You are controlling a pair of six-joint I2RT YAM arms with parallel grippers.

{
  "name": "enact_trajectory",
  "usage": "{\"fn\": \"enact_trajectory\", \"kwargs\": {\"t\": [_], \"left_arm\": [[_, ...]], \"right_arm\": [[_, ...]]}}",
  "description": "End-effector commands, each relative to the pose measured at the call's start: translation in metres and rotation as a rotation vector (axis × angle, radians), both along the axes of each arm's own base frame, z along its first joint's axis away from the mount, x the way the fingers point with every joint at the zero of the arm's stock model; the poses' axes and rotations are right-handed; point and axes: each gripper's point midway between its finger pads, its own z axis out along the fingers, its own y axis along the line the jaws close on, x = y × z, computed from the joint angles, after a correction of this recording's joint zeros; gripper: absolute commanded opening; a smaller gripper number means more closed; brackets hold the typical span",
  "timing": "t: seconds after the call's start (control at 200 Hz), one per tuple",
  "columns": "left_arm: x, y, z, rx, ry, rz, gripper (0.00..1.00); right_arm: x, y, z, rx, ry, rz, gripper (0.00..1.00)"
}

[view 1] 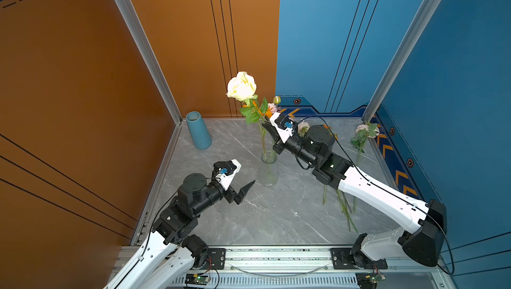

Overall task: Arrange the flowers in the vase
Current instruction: 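Lower the white rose stem into the glass vase with the right gripper, then open the right gripper and draw it back from the vase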

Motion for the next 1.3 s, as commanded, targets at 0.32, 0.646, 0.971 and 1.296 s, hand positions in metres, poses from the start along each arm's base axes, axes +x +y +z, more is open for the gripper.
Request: {"fn": "enact_trajectory", "kwargs": {"t": [0.32,0.646,0.971,1.296], "left_arm": [[-0.001,-0.006,0.012,-0.076,-0.009,-0.063,0.98],[0.002,-0.009,0.008,-0.081,0.019,-0.079,0.98],[0.003,-0.009,0.007,-0.081,0.026,-0.080,0.98],[0.004,-0.010,0.008,-0.089,0.030,-0.089,0.98]], "right_arm": [[-0.008,0.037,-0.064,-0.102,0.070,0.209,0.00],[0.002,0.031,-0.102,-0.163,0.133,0.156,0.00],[0.008,0.033,-0.124,-0.194,0.185,0.151,0.16],[0.010,0.025,-0.121,-0.193,0.184,0.111,0.28]]}}
